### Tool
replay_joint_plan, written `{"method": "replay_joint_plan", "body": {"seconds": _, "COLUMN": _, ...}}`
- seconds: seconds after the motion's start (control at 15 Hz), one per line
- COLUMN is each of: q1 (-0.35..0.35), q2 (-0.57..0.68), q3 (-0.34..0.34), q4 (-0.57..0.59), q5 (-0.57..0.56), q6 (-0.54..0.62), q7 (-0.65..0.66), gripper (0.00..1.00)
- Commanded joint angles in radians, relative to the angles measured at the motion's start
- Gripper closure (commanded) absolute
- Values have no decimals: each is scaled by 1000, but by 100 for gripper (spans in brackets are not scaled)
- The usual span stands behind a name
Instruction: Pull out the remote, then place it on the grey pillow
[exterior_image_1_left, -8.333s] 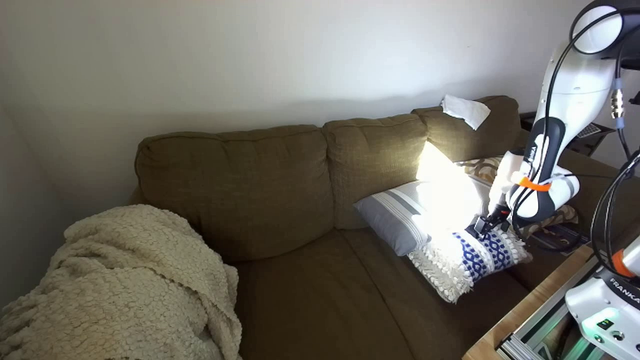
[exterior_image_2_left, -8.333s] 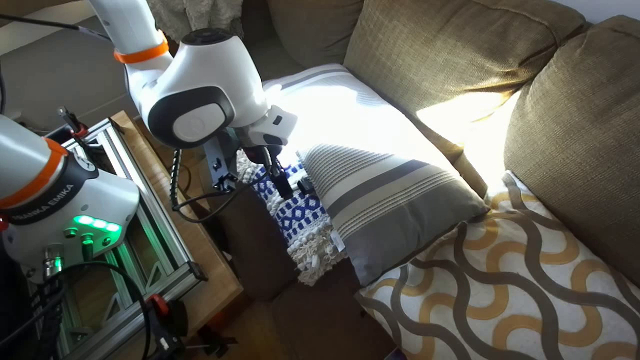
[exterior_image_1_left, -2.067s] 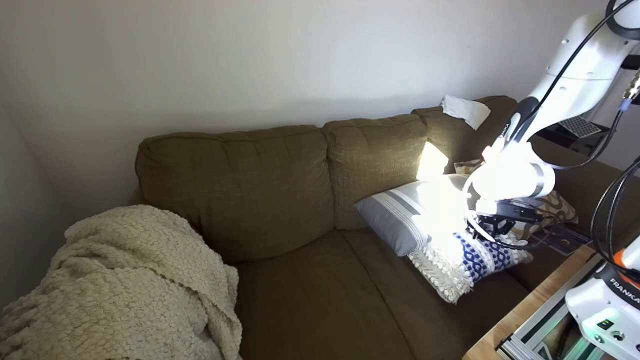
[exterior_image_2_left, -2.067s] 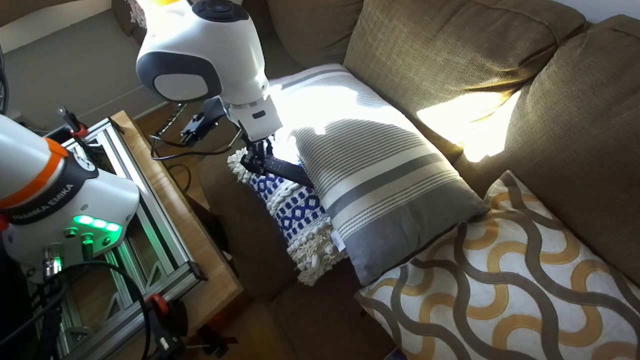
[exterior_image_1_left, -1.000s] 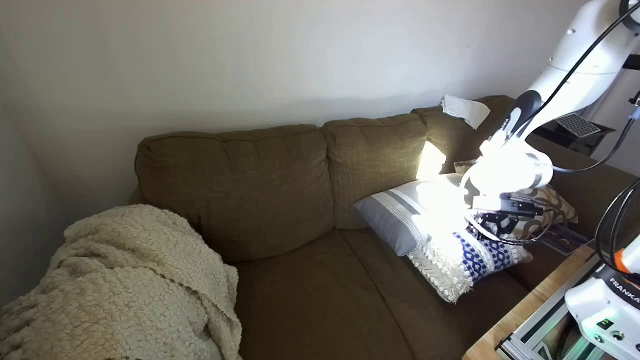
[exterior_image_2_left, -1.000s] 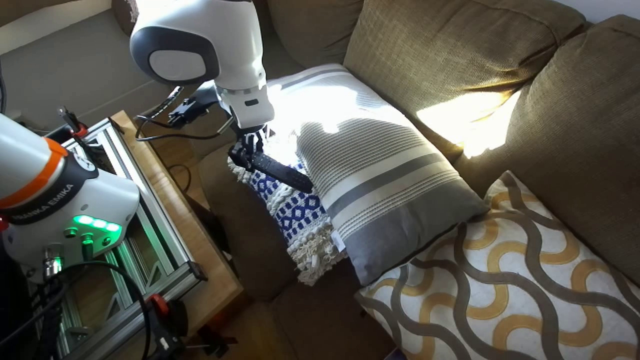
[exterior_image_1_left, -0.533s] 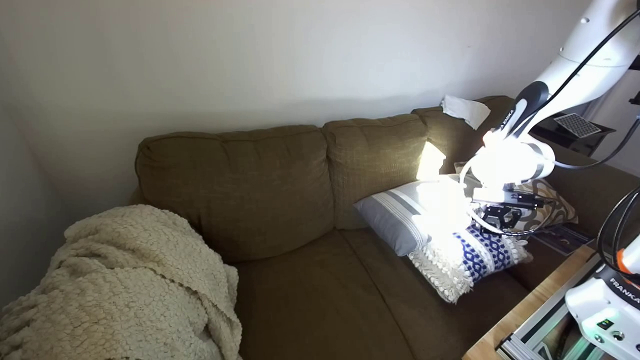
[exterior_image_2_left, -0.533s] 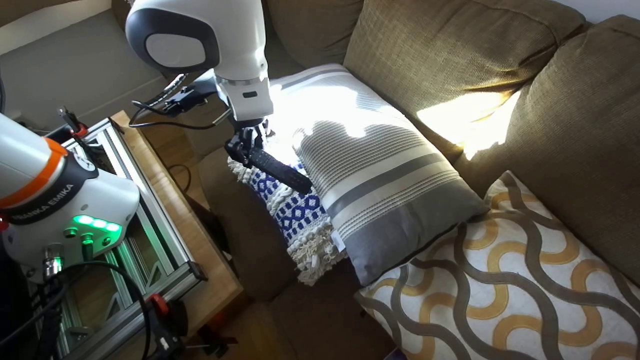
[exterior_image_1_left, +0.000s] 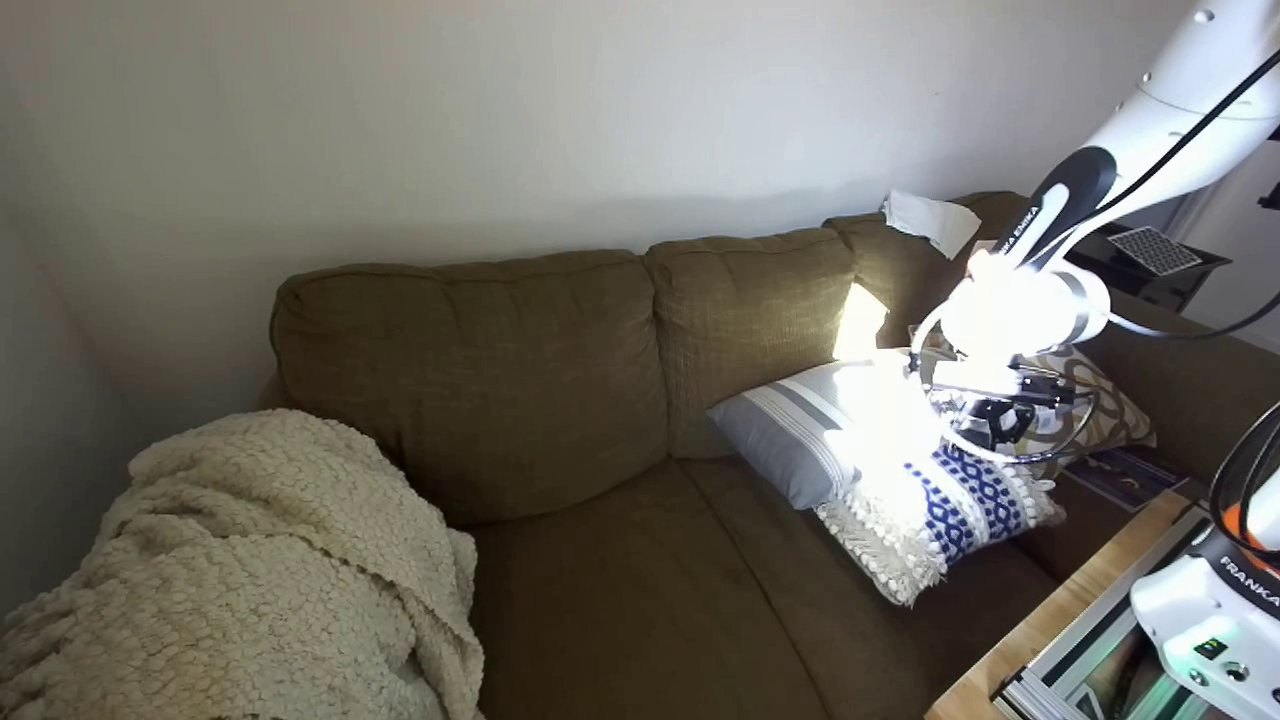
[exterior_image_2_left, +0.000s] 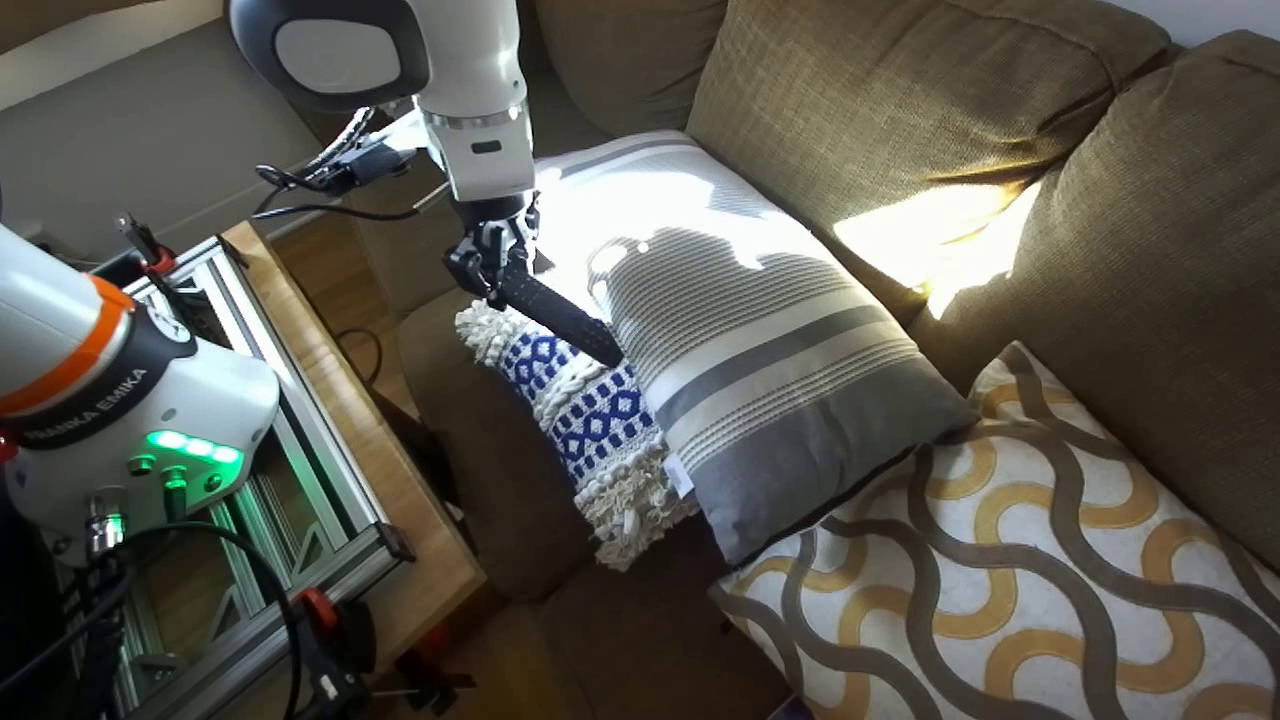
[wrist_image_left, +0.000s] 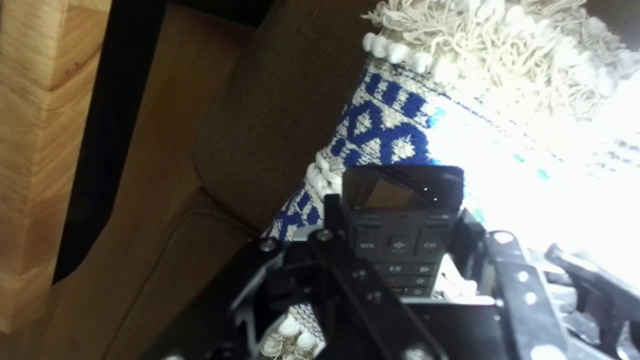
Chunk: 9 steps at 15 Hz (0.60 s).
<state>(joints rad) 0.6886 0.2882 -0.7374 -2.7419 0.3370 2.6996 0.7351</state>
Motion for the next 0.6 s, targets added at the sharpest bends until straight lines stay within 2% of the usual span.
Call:
{"method": "replay_joint_plan", "body": {"seconds": 0.0, "q1": 127, "q2": -63, "q3": -137, "q4": -14, "q5": -68, "q6": -18, "q7": 103, "gripper": 74}}
{"method": "replay_joint_plan", "body": {"seconds": 0.33, "q1": 257, "q2": -83, "q3": -251, "q4": -26, "q5": -116, "q6": -70, "q7": 163, "gripper": 74}}
{"method": "replay_joint_plan", "body": {"seconds": 0.53, "q1": 302, "q2": -75, "q3": -248, "q4": -1, "q5": -102, "q6": -134, "q7": 138, "gripper": 74}}
